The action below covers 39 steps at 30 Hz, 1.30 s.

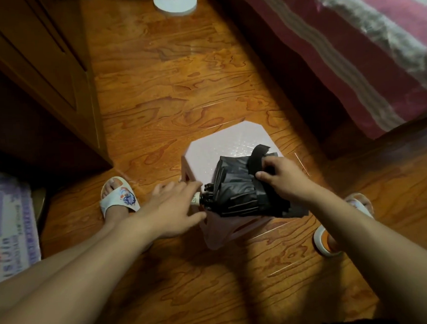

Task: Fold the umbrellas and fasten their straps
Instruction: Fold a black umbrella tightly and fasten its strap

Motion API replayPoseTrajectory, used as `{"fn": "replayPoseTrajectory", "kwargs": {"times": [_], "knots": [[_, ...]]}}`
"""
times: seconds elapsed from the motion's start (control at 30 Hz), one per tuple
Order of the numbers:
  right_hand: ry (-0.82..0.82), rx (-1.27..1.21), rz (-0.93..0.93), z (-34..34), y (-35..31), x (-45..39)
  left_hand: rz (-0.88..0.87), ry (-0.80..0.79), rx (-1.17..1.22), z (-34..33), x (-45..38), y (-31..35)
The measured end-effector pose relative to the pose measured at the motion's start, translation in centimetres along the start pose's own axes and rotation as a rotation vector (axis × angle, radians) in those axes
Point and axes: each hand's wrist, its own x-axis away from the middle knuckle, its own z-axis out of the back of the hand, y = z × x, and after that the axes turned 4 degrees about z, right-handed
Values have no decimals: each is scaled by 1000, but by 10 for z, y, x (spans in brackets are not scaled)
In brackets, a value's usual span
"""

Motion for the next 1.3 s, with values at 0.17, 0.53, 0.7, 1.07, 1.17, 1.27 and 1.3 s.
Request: {"fn": "replayPoseTrajectory", "kwargs": {"times": [0.17,0.53,0.7,1.07,1.17,1.27,1.3], "knots": [[32,58,13,1,-3,-1,-127,307,448,12,-2,33],[207,221,22,-12,-1,5,358,175,583,9,-42,61],[169,53,-11,-10,5,-1,298,-43,404,27,-42,38],[-40,-573,49,63,-22,16,-101,-51,95,61,13,3],[-48,-587,145,76,-36,22,-161,186,25,72,27,4],[50,-684,186,82,-46,24,-156,378,-1,74,30,2],[90,-701,180,82,-47,23,-138,448,2,72,26,1]]}}
